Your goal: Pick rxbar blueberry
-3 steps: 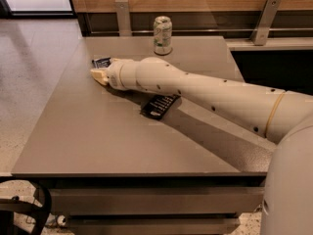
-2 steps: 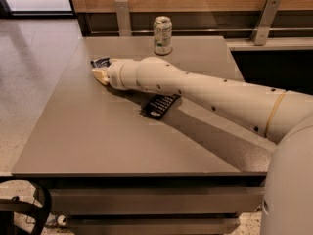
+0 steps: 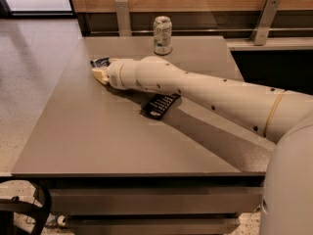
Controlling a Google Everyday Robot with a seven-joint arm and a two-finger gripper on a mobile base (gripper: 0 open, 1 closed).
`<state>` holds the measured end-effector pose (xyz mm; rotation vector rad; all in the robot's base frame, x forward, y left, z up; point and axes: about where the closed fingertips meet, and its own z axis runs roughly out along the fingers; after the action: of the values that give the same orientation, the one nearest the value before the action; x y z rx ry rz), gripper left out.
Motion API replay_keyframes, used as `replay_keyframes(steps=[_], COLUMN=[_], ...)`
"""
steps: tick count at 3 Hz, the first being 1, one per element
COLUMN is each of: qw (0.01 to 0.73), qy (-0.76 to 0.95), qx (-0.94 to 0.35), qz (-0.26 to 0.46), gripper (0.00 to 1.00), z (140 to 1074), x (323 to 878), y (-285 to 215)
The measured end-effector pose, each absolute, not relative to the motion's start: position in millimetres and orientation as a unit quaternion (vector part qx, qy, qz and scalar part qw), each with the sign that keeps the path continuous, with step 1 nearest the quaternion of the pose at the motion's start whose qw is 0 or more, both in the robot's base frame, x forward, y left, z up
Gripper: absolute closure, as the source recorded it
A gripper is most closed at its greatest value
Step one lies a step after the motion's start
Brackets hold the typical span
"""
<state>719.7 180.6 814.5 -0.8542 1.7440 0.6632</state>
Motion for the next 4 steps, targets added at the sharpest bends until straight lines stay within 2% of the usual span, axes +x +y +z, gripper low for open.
replay_keyframes(steps=[2, 4], qw=[0.525, 0.566], qy=[0.712, 0.611], qx=[-0.371, -0.468], qz=[0.282, 0.295], gripper=[1.00, 1.00], z=[827, 931], x=[720, 721], y=[174, 118])
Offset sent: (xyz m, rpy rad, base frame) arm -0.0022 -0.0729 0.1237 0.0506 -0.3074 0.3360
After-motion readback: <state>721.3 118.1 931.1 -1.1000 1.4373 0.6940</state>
